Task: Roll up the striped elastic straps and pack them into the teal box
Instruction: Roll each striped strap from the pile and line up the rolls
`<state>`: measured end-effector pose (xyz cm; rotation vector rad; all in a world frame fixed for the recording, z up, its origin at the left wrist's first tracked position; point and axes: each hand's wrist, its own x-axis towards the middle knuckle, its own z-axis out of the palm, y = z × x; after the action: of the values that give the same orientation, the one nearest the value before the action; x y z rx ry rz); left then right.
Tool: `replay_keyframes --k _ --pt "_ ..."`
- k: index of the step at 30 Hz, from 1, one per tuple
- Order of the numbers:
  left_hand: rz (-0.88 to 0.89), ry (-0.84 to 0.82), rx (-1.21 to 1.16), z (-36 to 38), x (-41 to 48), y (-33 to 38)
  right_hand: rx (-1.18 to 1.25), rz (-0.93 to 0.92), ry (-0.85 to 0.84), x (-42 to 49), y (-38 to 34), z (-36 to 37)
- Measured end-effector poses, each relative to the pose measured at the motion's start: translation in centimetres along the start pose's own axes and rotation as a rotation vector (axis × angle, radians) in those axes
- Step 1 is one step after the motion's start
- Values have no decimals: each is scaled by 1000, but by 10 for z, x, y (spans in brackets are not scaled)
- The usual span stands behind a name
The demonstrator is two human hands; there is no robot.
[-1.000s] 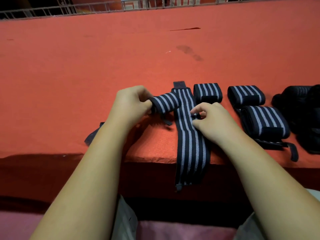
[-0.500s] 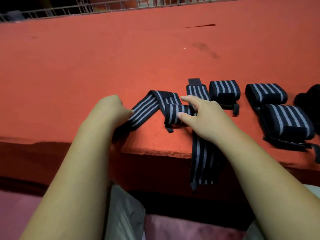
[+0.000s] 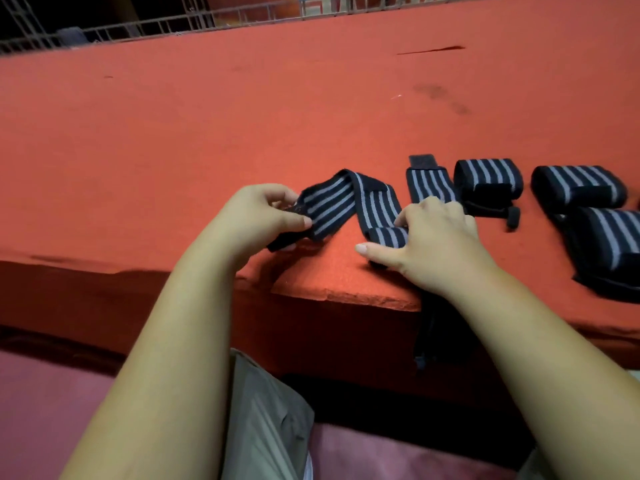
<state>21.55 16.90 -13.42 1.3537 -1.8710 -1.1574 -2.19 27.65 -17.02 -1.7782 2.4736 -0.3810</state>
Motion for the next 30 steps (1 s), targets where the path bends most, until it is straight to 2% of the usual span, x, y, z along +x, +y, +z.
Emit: replay_keyframes --k 4,7,10,14,18,25,30 --pt "91 83 -311 12 6 6 -24 61 -3 -5 -4 -3" --pt "6 139 -631 24 22 -1 61 101 -7 -8 -8 -15" --pt "-73 189 -812 35 31 -1 235 89 57 -10 -6 -18" --pt "-87 249 -883 42 33 6 464 77 164 -7 5 -25" --pt "-69 253 -1003 48 33 14 752 67 106 -12 11 -39" --pt "9 187 -1041 66 40 23 967 26 7 -25 24 -44" --pt "78 172 -971 86 41 36 990 -6 -11 -29 41 -38"
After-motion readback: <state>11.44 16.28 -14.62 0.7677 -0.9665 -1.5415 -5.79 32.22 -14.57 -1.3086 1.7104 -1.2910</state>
